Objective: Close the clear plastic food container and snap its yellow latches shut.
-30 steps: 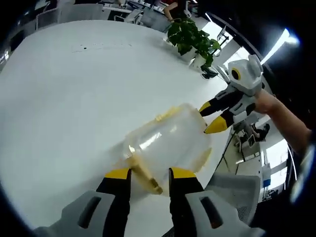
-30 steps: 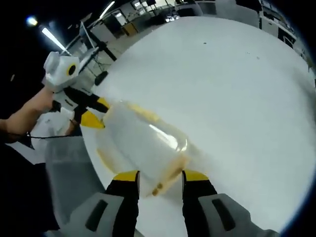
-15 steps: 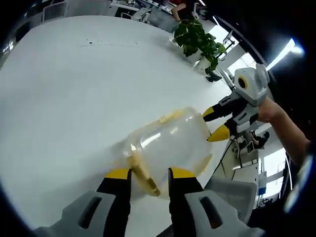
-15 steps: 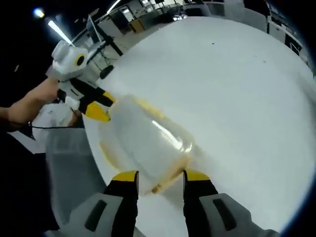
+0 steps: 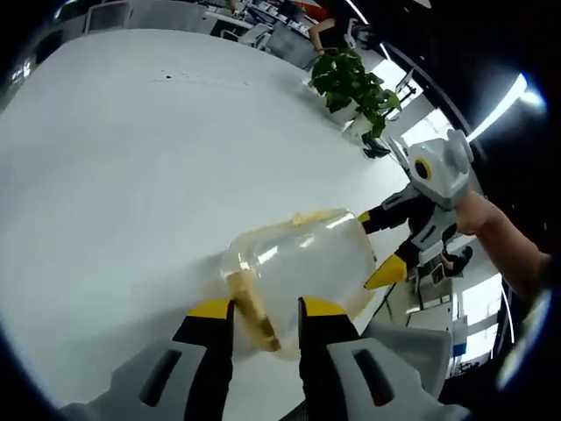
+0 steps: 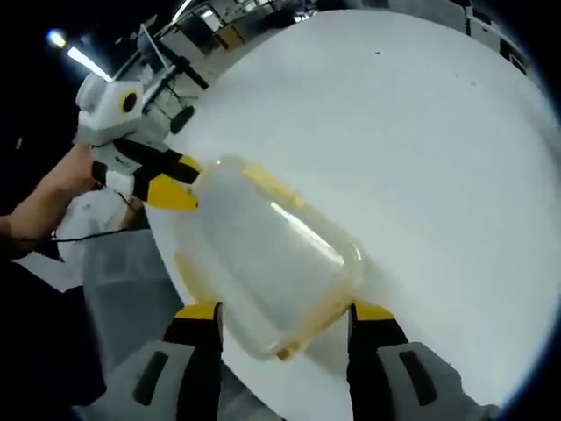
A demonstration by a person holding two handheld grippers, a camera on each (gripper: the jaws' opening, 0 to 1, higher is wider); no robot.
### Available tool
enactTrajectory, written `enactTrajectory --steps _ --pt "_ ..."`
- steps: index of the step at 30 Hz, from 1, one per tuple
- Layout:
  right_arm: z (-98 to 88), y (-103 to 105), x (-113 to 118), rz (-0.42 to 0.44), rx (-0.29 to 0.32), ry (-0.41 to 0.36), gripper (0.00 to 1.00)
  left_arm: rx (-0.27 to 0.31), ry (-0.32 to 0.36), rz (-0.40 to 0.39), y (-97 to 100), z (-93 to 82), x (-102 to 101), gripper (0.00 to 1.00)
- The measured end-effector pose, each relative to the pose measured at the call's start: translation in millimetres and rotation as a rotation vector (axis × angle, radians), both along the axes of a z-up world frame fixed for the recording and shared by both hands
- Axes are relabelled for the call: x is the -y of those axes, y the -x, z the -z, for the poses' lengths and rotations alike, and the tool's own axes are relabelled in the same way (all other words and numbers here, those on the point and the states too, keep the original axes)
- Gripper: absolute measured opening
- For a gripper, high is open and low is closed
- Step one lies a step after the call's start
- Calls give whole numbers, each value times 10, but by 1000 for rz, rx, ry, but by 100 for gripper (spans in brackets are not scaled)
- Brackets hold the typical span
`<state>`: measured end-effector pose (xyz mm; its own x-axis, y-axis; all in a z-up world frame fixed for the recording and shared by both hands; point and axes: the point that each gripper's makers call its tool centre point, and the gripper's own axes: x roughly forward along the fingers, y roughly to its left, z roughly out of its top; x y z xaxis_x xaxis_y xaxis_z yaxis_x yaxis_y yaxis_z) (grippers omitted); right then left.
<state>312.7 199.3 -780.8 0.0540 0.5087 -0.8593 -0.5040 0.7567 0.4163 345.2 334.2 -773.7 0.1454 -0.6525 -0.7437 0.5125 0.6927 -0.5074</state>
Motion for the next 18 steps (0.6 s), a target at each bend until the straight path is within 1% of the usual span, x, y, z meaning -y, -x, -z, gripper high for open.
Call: enactTrajectory --steps 1,3,4,7,10,13,15,18 --pt "-15 -8 25 21 -6 5 48 -2 -3 4 0 -1 1 27" --pt "-10 0 41 19 -2 7 46 -4 -5 8 1 -3 2 27" --pt "0 58 31 38 -38 13 46 -9 -1 13 17 -3 15 27" --pt "10 47 34 54 -29 12 46 -2 -4 17 16 -1 24 27" --pt "6 39 23 101 -31 10 47 -2 -3 17 14 -1 21 27" --pt "7 48 41 108 -32 1 47 0 5 19 14 -1 14 27" --pt "3 73 67 114 -38 5 48 -11 14 26 35 1 28 27" --pt "2 74 146 114 -11 33 51 -6 13 33 58 -3 45 27"
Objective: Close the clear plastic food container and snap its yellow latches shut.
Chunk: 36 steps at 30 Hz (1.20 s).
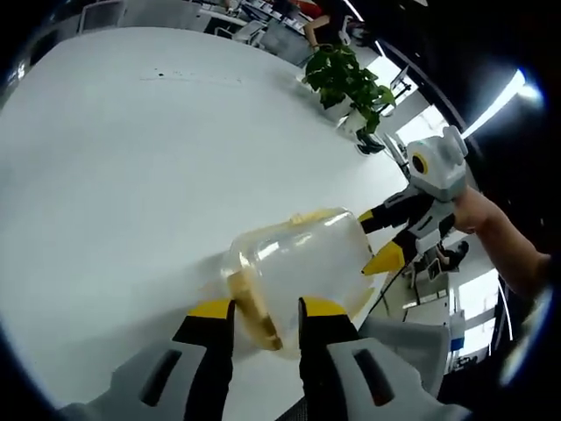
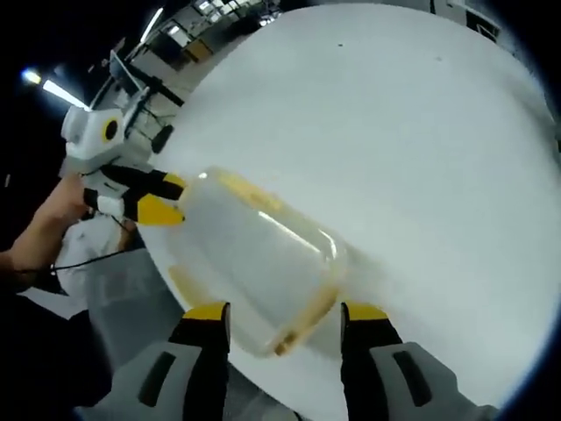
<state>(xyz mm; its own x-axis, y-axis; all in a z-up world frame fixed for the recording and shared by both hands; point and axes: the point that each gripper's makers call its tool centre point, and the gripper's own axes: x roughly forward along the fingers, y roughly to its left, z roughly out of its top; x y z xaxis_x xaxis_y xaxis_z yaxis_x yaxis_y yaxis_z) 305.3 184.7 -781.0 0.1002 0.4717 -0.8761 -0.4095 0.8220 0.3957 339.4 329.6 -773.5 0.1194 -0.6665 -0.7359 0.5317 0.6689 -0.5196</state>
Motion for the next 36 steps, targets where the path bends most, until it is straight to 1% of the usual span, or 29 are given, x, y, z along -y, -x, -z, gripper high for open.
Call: enactTrajectory --steps 1,2,3,5,6,8,9,14,16,18,21,24,28,29,30,31,32,33,34,36 --pt "-13 17 11 -10 4 10 50 1 0 0 0 1 2 27" --pt "-35 20 24 -50 33 28 48 2 0 -2 0 0 3 27" --pt "-47 34 17 -79 44 30 46 2 -1 -4 0 1 4 27" --pt "-59 83 -35 -87 29 16 40 -3 -3 -6 10 2 6 27" --pt "-41 84 -30 -64 11 17 40 -8 -4 -5 26 2 7 27" --pt "-43 76 -36 -50 12 13 41 -6 -6 -3 23 5 9 27" --pt "-45 97 -38 -18 -6 11 40 -7 -9 -6 25 5 12 27" --pt "-38 81 -52 -7 -2 28 39 0 -19 3 30 7 22 26" --pt "-35 74 -55 8 -7 33 39 -5 -19 -4 44 3 26 25" --pt "-31 57 -65 28 3 28 38 -21 -34 8 86 4 8 25" --pt "-32 46 -75 4 21 22 37 -28 -30 5 125 11 -11 24" --pt "-34 46 -84 -4 11 32 37 -26 -4 -18 134 21 -14 23" --pt "-24 46 -78 -7 13 35 36 -15 -9 -34 138 3 0 23" --pt "-24 48 -83 -9 17 32 36 -26 -11 -47 137 6 0 22" --pt "-24 2 -86 -20 50 32 36 -92 27 -55 201 -75 45 21" --pt "-30 24 -75 -5 29 25 36 -45 2 -36 144 -76 -12 21" --pt "-27 20 -79 -13 31 29 36 -32 -7 -33 136 -106 -51 21" --pt "-26 20 -77 -12 30 32 36 -38 -10 -43 149 -76 -39 21" --pt "-26 21 -84 -15 29 35 35 -44 -10 -47 138 -91 -77 21" --pt "-19 18 -87 -14 27 38 35 -39 -9 -51 147 -68 -66 21"
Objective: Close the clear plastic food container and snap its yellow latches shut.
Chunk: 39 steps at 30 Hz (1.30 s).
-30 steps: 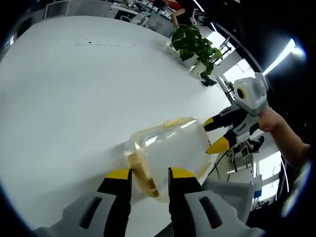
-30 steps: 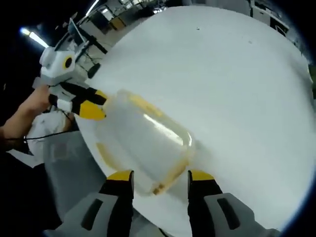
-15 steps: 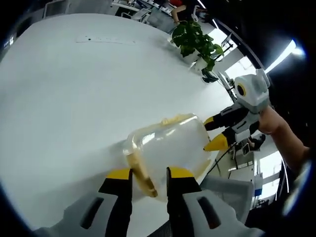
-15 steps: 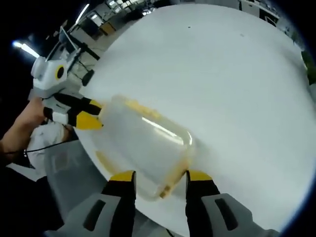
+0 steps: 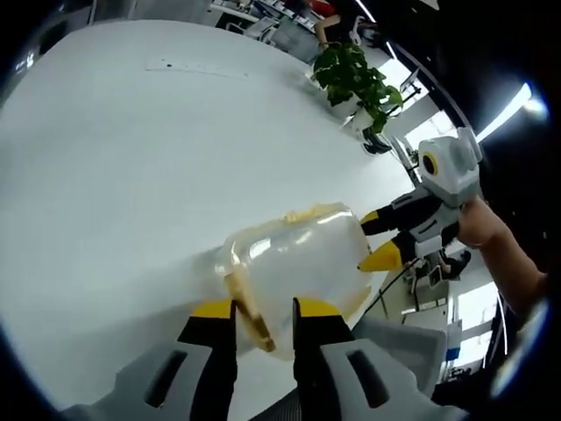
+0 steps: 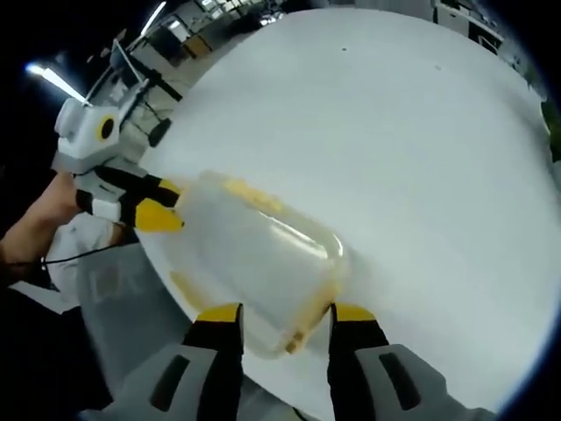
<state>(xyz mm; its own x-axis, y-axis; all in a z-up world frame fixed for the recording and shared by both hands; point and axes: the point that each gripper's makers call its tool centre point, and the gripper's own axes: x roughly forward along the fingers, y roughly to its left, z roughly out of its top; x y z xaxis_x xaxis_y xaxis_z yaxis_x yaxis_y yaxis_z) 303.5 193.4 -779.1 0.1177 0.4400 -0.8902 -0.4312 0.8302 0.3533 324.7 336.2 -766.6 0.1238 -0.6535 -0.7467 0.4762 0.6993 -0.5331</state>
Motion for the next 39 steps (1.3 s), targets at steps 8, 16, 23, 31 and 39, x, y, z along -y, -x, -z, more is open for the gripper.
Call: enactTrajectory --steps 8,16,23,31,39 --pt "-7 -22 -48 75 64 -74 35 21 -39 -7 -5 -7 38 24" --pt "-18 36 -26 79 38 -122 35 65 -24 54 0 23 29 28" --pt "-47 25 -28 45 91 -119 36 187 -49 128 -39 6 61 29" --pt "-102 -37 5 29 160 -135 38 249 -26 137 -83 -106 57 31" --pt "-594 -198 -84 271 195 -458 35 318 102 17 -250 -469 117 35"
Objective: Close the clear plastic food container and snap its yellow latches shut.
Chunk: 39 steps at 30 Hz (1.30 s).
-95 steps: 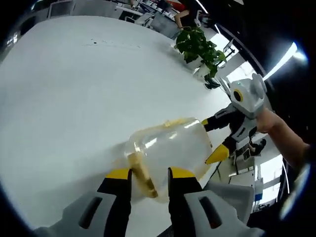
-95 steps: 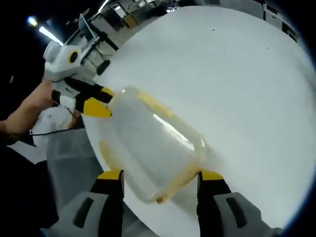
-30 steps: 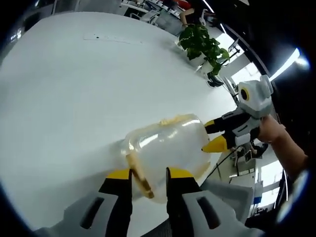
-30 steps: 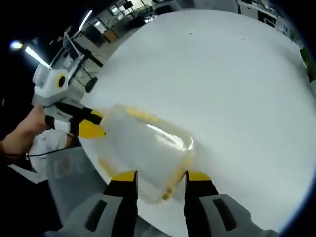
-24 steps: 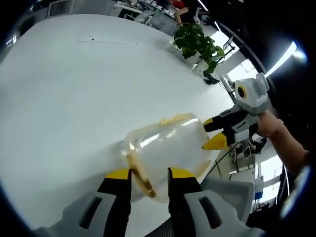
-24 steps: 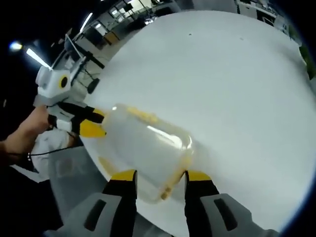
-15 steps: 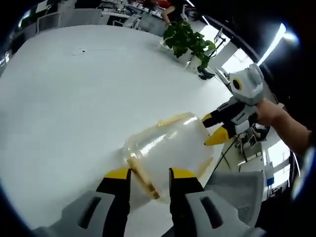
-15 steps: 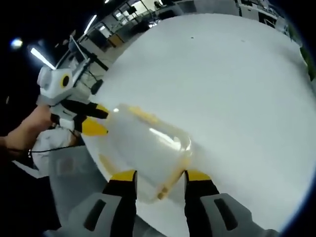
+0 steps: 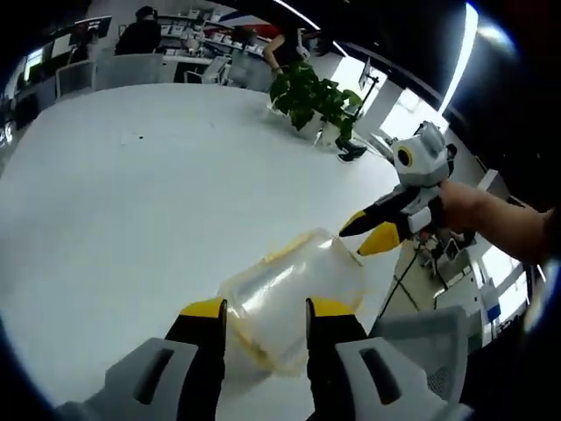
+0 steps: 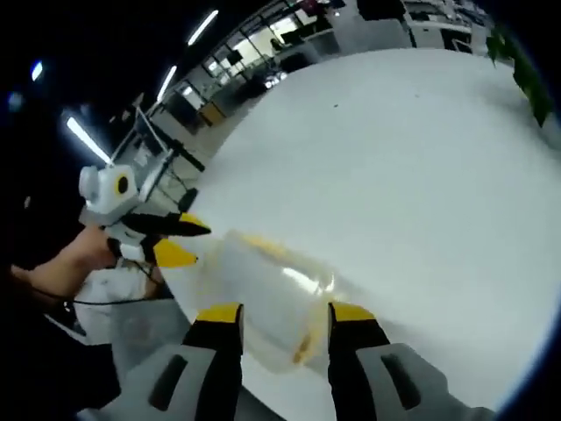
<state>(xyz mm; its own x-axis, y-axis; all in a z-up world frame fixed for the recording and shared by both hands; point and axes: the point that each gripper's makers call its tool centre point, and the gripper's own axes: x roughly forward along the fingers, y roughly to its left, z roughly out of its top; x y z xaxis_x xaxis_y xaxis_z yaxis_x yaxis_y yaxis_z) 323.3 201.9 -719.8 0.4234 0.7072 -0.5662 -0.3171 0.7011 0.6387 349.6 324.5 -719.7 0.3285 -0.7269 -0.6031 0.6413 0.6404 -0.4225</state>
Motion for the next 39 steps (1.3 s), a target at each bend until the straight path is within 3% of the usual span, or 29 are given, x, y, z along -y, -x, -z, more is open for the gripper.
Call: enactTrajectory --steps 2,8,12,15,16,20,23,27,31,39 --pt "-52 -8 -13 8 5 -15 35 -5 21 -11 -28 -61 30 34" --pt "18 40 -83 -59 27 63 32 -9 6 18 17 -40 126 33" --pt "52 76 -122 -124 45 115 31 15 -60 128 128 40 146 31" --pt "-9 46 -192 -170 108 133 31 33 -72 182 173 26 180 32" --pt "-6 57 -207 -183 102 140 31 40 -75 200 190 18 189 33" --pt "1 70 -265 -308 176 226 31 125 -138 328 262 21 223 35" --pt "11 80 -295 -365 194 268 32 203 -232 441 308 71 226 37" --pt "42 94 -347 -451 219 331 33 210 -252 474 351 83 273 37" --pt "66 89 -405 -484 231 354 32 237 -278 521 355 117 293 37" --pt "129 127 -440 -628 284 427 32 319 -329 651 366 178 302 37"
